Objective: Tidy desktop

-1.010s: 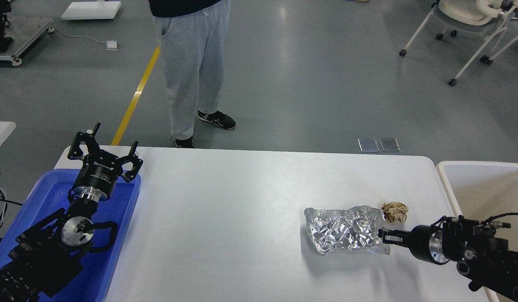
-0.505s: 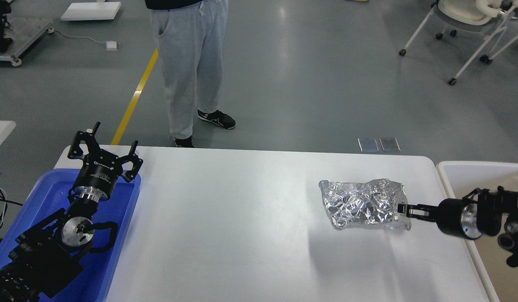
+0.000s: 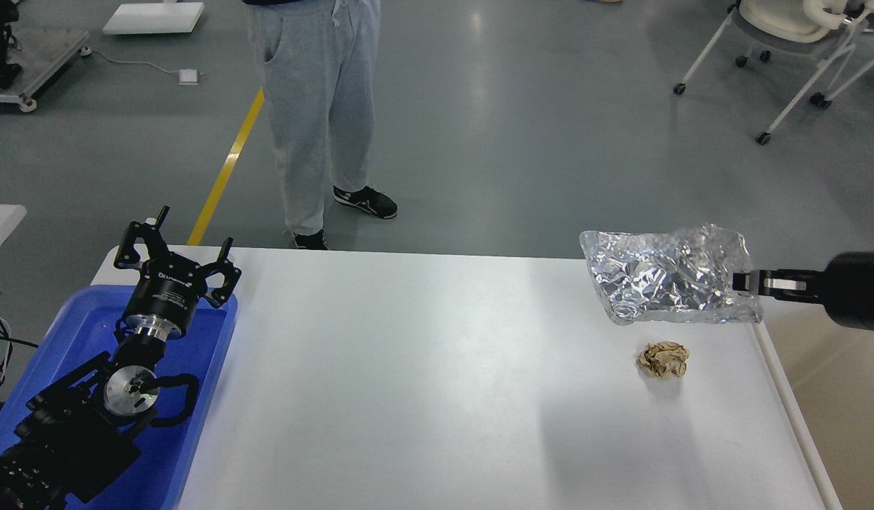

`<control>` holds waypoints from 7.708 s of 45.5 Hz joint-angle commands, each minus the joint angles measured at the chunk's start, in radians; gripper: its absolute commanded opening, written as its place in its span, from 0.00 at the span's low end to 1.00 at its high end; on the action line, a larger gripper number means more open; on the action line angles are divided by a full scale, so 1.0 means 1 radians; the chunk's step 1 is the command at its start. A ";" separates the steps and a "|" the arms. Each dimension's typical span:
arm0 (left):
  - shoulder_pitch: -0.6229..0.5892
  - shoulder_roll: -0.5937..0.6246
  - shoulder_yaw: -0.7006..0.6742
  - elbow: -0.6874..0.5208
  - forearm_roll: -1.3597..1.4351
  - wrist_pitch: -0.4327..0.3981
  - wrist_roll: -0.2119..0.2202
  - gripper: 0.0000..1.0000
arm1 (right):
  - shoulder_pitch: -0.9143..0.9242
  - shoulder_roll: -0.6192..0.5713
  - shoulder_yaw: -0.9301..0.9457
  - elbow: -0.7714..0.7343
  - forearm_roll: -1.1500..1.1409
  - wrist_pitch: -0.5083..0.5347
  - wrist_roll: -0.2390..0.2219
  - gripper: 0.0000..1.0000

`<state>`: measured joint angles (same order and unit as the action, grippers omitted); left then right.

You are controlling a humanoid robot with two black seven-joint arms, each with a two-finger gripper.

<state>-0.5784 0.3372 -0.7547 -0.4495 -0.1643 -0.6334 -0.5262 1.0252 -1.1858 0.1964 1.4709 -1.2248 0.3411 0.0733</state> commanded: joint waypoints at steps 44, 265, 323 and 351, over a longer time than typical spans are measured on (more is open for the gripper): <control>0.000 -0.001 0.000 0.000 0.000 -0.002 0.000 1.00 | -0.138 -0.103 -0.009 -0.222 0.220 -0.152 -0.001 0.00; 0.000 -0.001 0.000 0.000 0.000 0.000 0.000 1.00 | -0.737 0.569 1.000 -0.311 0.980 -0.337 0.103 1.00; 0.000 -0.001 0.000 0.000 0.000 0.000 0.000 1.00 | -0.976 0.945 1.175 -0.346 0.903 -0.091 0.349 1.00; 0.000 -0.001 0.000 0.000 0.000 0.000 0.000 1.00 | -0.741 0.937 1.058 -0.557 0.883 -0.094 0.345 1.00</control>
<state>-0.5783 0.3371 -0.7547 -0.4494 -0.1642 -0.6335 -0.5261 0.1999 -0.2478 1.3273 0.9987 -0.3275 0.2423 0.4143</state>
